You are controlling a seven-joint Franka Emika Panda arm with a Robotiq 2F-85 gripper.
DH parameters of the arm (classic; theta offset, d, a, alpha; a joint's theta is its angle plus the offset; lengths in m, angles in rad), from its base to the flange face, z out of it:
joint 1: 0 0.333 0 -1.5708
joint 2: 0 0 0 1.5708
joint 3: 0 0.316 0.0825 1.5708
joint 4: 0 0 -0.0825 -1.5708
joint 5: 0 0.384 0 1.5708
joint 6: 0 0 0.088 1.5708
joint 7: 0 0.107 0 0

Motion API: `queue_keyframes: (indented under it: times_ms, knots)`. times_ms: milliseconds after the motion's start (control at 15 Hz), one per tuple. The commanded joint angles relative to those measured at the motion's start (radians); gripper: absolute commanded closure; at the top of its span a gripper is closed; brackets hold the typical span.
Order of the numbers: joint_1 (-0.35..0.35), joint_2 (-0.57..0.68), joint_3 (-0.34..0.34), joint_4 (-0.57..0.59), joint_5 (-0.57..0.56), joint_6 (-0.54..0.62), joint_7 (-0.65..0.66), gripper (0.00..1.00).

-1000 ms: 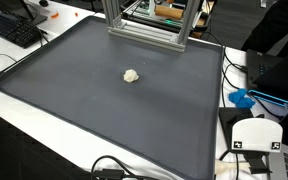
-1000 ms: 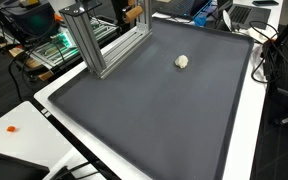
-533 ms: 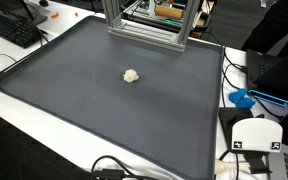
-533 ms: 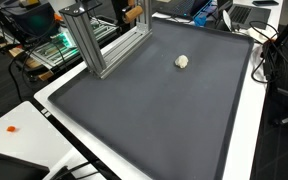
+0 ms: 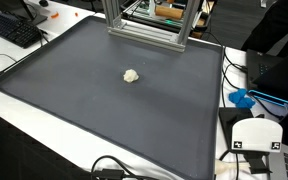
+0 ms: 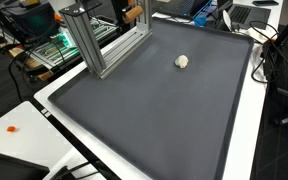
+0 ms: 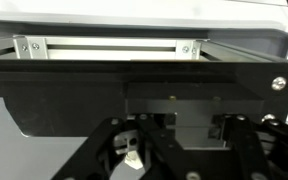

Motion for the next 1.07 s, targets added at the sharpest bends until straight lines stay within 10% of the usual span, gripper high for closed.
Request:
queue_keyframes:
  times_ms: [0, 1000]
  knots:
    - [0.007, -0.005, -0.001, -0.020, 0.003, -0.015, -0.008, 0.74]
    - [-0.008, 0.024, -0.010, 0.071, -0.032, -0.027, -0.029, 0.78]
